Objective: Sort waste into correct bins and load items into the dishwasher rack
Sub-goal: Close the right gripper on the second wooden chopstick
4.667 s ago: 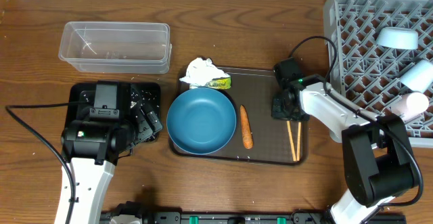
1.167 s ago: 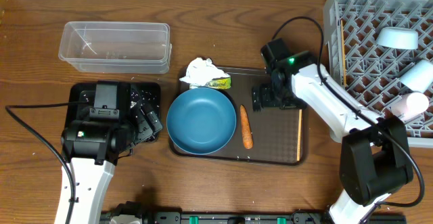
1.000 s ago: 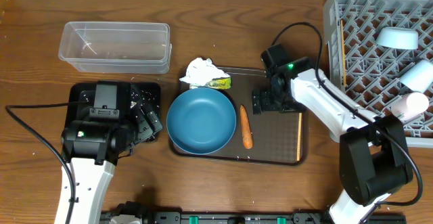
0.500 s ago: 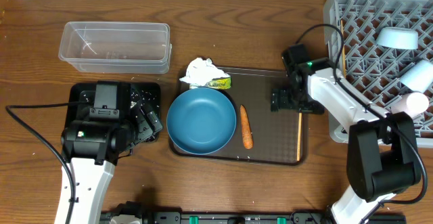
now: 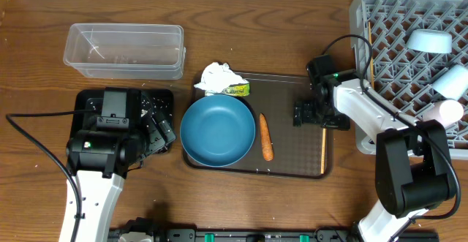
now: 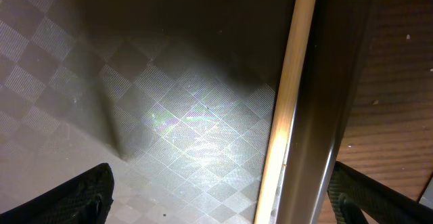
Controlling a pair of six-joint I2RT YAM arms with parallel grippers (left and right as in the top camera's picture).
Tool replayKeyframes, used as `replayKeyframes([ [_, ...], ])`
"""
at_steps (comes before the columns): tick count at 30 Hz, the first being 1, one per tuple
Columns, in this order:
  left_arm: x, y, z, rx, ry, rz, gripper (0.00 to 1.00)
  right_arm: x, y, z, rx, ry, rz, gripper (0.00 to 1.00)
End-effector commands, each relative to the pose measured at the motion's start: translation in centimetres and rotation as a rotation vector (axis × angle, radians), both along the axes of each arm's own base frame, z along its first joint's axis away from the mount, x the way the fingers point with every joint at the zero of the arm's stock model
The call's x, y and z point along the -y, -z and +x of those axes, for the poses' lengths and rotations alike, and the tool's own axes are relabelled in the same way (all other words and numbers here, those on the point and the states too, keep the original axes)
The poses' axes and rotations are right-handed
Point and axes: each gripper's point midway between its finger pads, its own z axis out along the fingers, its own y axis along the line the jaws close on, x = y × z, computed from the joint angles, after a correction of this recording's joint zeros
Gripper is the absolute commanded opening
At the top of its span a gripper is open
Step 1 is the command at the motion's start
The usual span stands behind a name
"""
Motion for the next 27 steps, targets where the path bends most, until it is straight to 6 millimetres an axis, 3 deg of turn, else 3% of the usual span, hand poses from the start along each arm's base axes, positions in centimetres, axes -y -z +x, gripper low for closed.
replayKeyframes([
  [1, -0.1, -0.4, 0.2, 0.012, -0.012, -0.003, 0.99, -0.8, 0.1, -0.2, -0.005, -0.012, 0.026, 0.99],
  [5, -0.1, -0.4, 0.2, 0.012, -0.012, -0.003, 0.99, -0.3, 0.1, -0.3, -0.008, 0.023, 0.003, 0.99],
  [9, -0.1, -0.4, 0.2, 0.012, -0.012, -0.003, 0.99, 0.7, -1.3, 0.1, -0.007, 0.069, -0.056, 0.99],
  [13, -0.1, -0.4, 0.2, 0.012, -0.012, -0.003, 0.99, -0.1, -3.3, 1.3, 0.010, 0.055, -0.030, 0.99],
  [16, -0.1, -0.4, 0.2, 0.012, -0.012, -0.003, 0.99, -1.7, -3.7, 1.3, 0.003, 0.002, 0.036, 0.99],
  [27, -0.1, -0.4, 0.2, 0.012, -0.012, -0.003, 0.99, -1.8, 0.8, -1.4, -0.028, 0.013, 0.032, 0.99],
])
